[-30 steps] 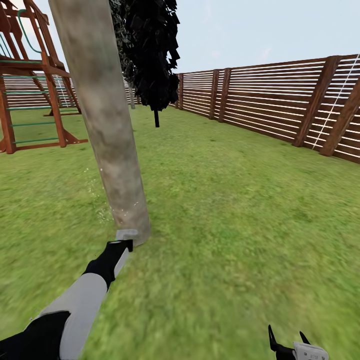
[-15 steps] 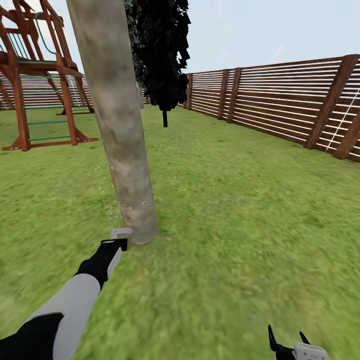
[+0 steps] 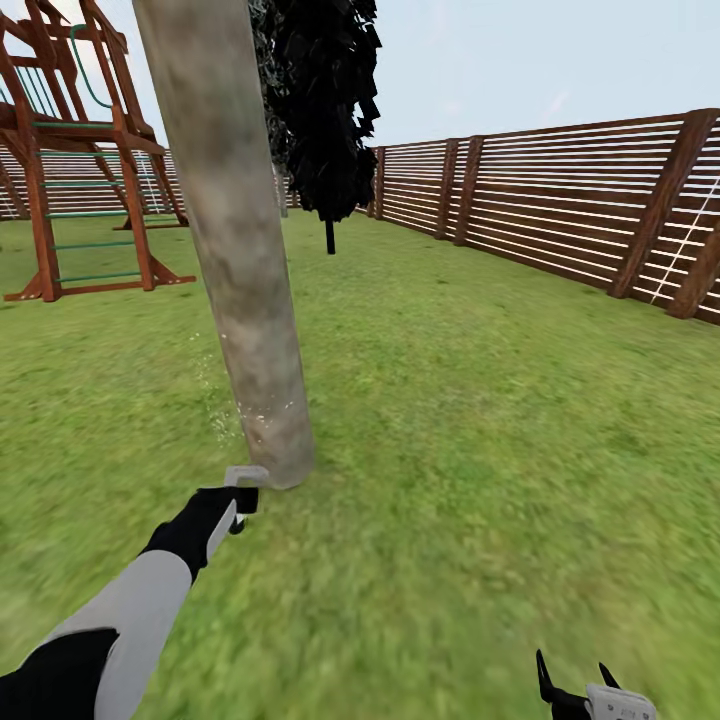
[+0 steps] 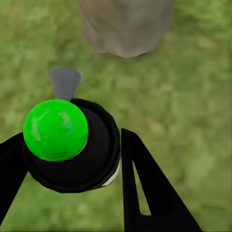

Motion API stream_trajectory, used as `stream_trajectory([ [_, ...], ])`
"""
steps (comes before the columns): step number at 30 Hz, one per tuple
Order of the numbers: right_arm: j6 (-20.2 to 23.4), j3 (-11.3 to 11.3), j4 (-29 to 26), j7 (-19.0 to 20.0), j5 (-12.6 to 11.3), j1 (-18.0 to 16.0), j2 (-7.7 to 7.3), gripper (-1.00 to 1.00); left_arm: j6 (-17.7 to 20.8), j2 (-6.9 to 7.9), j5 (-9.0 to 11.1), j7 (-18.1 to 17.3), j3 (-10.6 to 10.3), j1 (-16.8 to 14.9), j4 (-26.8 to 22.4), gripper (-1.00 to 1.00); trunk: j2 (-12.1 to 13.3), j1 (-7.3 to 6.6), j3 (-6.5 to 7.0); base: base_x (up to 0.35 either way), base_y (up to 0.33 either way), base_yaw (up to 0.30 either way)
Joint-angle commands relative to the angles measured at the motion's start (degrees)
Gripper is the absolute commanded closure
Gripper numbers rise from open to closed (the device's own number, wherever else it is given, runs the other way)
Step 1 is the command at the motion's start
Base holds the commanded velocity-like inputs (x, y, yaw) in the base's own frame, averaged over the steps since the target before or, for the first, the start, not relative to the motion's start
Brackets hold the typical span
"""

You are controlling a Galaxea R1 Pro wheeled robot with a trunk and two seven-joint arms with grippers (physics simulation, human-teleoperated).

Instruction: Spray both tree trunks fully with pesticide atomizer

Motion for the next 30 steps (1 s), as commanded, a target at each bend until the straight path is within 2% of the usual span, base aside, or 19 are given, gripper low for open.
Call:
stream_trajectory([
  [1,0.00,0.00,0.00,0.00,0.00,0.00,0.00,-1.00,0.03,-0.05,0.00,-0.01,0.08,0.04,-0.01,1.00,0.00,0.00,0.00,0.212,0.000,0.000],
  [3,0.00,0.00,0.00,0.00,0.00,0.00,0.00,-1.00,0.05,-0.32,-0.01,0.05,0.15,0.06,-0.04,1.00,0.00,0.00,0.00,0.299,0.000,0.000],
  [6,0.00,0.00,0.00,0.00,0.00,0.00,-0.02,-1.00,0.06,-1.78,0.00,0.06,0.24,0.06,-0.02,1.00,0.00,0.00,0.00,0.249,0.000,0.000],
  [8,0.00,0.00,0.00,0.00,0.00,0.00,-0.05,-1.00,0.06,-1.96,0.00,0.08,0.18,0.06,-0.01,1.00,0.00,0.00,0.00,0.048,0.000,0.000],
  [10,0.00,0.00,0.00,0.00,0.00,0.00,-0.04,-1.00,0.06,-1.53,-0.08,0.16,-0.03,0.06,0.00,1.00,0.00,0.00,0.00,0.009,0.000,0.000],
  [14,0.00,0.00,0.00,0.00,0.00,0.00,-0.03,-1.00,0.12,0.85,-0.17,0.18,-0.04,0.16,0.22,1.00,0.00,0.00,0.00,0.000,0.000,0.000],
  [15,0.00,0.00,0.00,0.00,0.00,0.00,-0.03,-1.00,0.10,0.85,-0.13,0.16,-0.02,0.15,0.56,1.00,0.00,0.00,0.00,0.000,0.000,0.000],
  [17,0.01,0.00,0.00,0.00,0.00,0.00,-0.03,-1.00,0.07,-0.07,-0.11,0.11,0.06,0.15,1.51,1.00,0.00,0.00,0.00,0.000,0.000,0.000],
  [19,0.00,0.00,0.00,0.00,0.00,0.00,-0.03,-1.00,0.06,-2.56,-0.17,0.08,0.08,0.12,1.74,1.00,0.00,0.00,0.00,0.000,0.000,0.000],
  [22,0.00,0.00,0.00,0.00,0.00,0.00,-0.05,-1.00,0.19,-3.59,-0.14,0.06,0.06,0.00,1.15,1.00,0.00,0.00,0.00,0.000,0.000,0.000],
  [23,0.00,0.00,0.00,0.00,0.00,0.00,-0.06,-1.00,0.30,-3.42,-0.07,0.03,0.03,-0.01,0.93,1.00,0.00,0.00,0.00,0.000,0.000,0.000],
  [27,0.00,0.00,0.00,0.00,0.00,0.00,-0.05,-1.00,0.41,-1.19,-0.10,0.06,0.43,-0.04,0.55,1.00,0.00,0.00,0.00,-0.207,0.034,0.000],
  [28,0.00,0.00,0.00,0.00,0.00,0.00,-0.06,-1.00,0.41,-1.11,-0.10,0.07,0.40,-0.07,0.54,1.00,0.00,0.00,0.00,-0.108,0.020,0.000],
  [30,0.00,0.00,0.00,0.00,0.00,0.00,-0.02,-1.00,0.79,-1.87,-0.01,0.12,0.23,-0.69,0.27,1.00,0.00,0.00,0.00,-0.016,0.003,0.000],
])
